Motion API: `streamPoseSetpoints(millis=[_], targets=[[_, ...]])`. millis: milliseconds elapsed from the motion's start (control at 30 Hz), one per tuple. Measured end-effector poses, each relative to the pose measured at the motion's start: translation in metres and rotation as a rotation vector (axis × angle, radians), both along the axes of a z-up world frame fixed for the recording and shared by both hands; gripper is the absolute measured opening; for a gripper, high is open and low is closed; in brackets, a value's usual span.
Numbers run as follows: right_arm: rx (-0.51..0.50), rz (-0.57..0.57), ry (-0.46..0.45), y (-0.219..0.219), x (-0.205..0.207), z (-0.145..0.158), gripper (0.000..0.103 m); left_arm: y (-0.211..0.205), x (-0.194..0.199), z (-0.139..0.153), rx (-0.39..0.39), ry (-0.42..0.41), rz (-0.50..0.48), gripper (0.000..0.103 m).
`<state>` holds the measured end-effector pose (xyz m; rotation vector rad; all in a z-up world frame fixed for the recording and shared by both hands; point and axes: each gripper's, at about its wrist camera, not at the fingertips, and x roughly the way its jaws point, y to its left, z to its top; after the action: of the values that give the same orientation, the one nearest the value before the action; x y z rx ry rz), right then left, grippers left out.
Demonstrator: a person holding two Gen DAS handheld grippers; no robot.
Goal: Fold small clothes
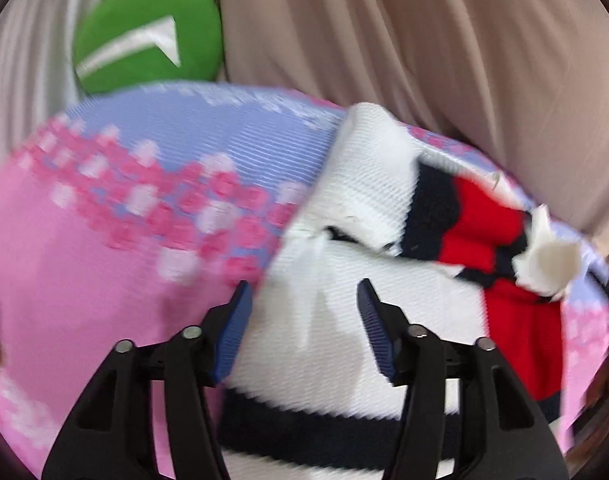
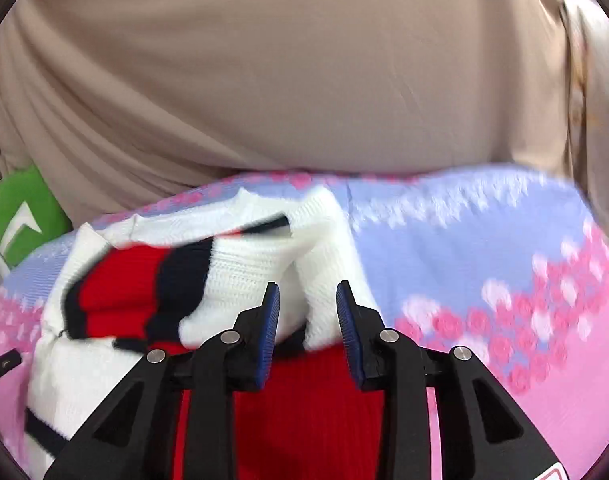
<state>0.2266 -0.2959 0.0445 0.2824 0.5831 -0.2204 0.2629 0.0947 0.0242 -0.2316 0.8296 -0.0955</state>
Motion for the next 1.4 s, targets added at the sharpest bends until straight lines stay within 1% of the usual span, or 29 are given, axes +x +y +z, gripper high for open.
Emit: streamPoseSetpoints(millis=[33,67,100,233,367,400,433,467,500,533,567,633,700,733,767,800,833,867,900,933,1000,1067,1100,1133,1167,1233,1300,1367,1400], targets=[[0.094,0.054,-0.023,-0.004,-0.011,-0.006,0.040,-0.003,0.009,-0.003,-0.033,0.016,0.005,0.061],[0.133,0.083,-0.030,-0.005,-0.014,-0.010,0.054,-0.005,0.015,-0.006,-0.058,0.028,0.008,0.061],[0.155,0.113,-0.028,-0.002,-0.016,-0.014,0.059,-0.007,0.023,-0.009,-0.081,0.042,0.017,0.061],[0.143,0.150,0.025,-0.003,0.009,-0.025,0.060,-0.010,0.053,-0.023,-0.133,0.088,0.091,0.064],[0.170,0.069,0.075,-0.007,0.046,-0.038,0.060,-0.007,0.070,-0.031,-0.156,0.104,0.162,0.064],[0.182,0.051,0.084,-0.007,0.056,-0.042,0.060,-0.008,0.071,-0.029,-0.148,0.097,0.174,0.063],[0.191,0.043,0.092,-0.009,0.063,-0.046,0.060,-0.010,0.073,-0.027,-0.130,0.091,0.182,0.056],[0.186,0.041,0.106,-0.010,0.071,-0.050,0.045,-0.012,0.076,-0.025,-0.095,0.081,0.191,0.048],[0.172,0.043,0.122,-0.009,0.077,-0.052,0.027,-0.013,0.079,-0.025,-0.084,0.076,0.185,0.024],[0.164,0.057,0.149,-0.007,0.085,-0.052,0.008,-0.014,0.083,-0.025,-0.084,0.084,0.181,0.020],[0.172,0.079,0.130,-0.005,0.087,-0.044,0.008,-0.014,0.084,-0.022,-0.079,0.078,0.196,0.016],[0.163,0.144,-0.003,0.002,0.080,-0.013,0.007,-0.011,0.079,-0.008,-0.061,0.014,0.228,0.000],[0.235,0.278,-0.210,0.003,0.054,0.029,0.007,0.003,0.064,0.013,-0.045,-0.099,0.289,0.000],[0.279,0.326,-0.283,-0.004,0.043,0.039,0.007,0.009,0.060,0.016,-0.043,-0.116,0.311,0.000],[0.296,0.329,-0.283,-0.010,0.043,0.035,0.007,0.015,0.059,0.016,-0.023,-0.116,0.337,0.000],[0.302,0.308,-0.225,-0.018,0.052,0.023,0.007,0.017,0.063,0.011,0.002,-0.097,0.340,0.000],[0.295,0.262,-0.124,-0.027,0.065,0.001,0.007,0.018,0.069,0.003,0.020,-0.059,0.339,0.000],[0.261,0.191,0.011,-0.036,0.080,-0.026,0.007,0.020,0.073,-0.008,0.002,-0.012,0.323,0.000],[0.212,0.121,0.106,-0.042,0.087,-0.046,0.007,0.023,0.074,-0.014,-0.032,0.019,0.303,0.000],[0.192,0.087,0.143,-0.047,0.084,-0.059,0.008,0.025,0.070,-0.019,-0.066,0.039,0.285,0.000],[0.245,0.105,0.094,-0.052,0.070,-0.057,0.010,0.022,0.060,-0.018,-0.117,0.035,0.224,0.000],[0.229,0.079,0.039,-0.054,0.048,-0.042,0.018,0.011,0.047,-0.015,-0.117,0.019,0.165,0.008],[0.204,0.063,0.010,-0.052,0.036,-0.034,0.020,0.005,0.044,-0.013,-0.125,0.017,0.130,0.025],[0.182,0.054,-0.022,-0.048,0.025,-0.025,0.025,-0.001,0.041,-0.012,-0.135,0.017,0.101,0.049],[0.179,0.071,-0.042,-0.044,0.019,-0.018,0.029,-0.009,0.042,-0.013,-0.156,0.019,0.072,0.058],[0.173,0.152,-0.056,-0.024,0.016,-0.005,0.032,-0.023,0.047,-0.015,-0.153,0.026,0.058,0.061],[0.146,0.236,-0.045,0.009,0.030,0.001,0.034,-0.034,0.060,-0.020,-0.133,0.041,0.055,0.061],[0.109,0.327,-0.031,0.043,0.046,0.002,0.034,-0.033,0.078,-0.030,-0.114,0.075,0.083,0.033],[0.094,0.368,-0.019,0.062,0.055,0.000,0.034,-0.032,0.084,-0.035,-0.114,0.090,0.098,0.012]])
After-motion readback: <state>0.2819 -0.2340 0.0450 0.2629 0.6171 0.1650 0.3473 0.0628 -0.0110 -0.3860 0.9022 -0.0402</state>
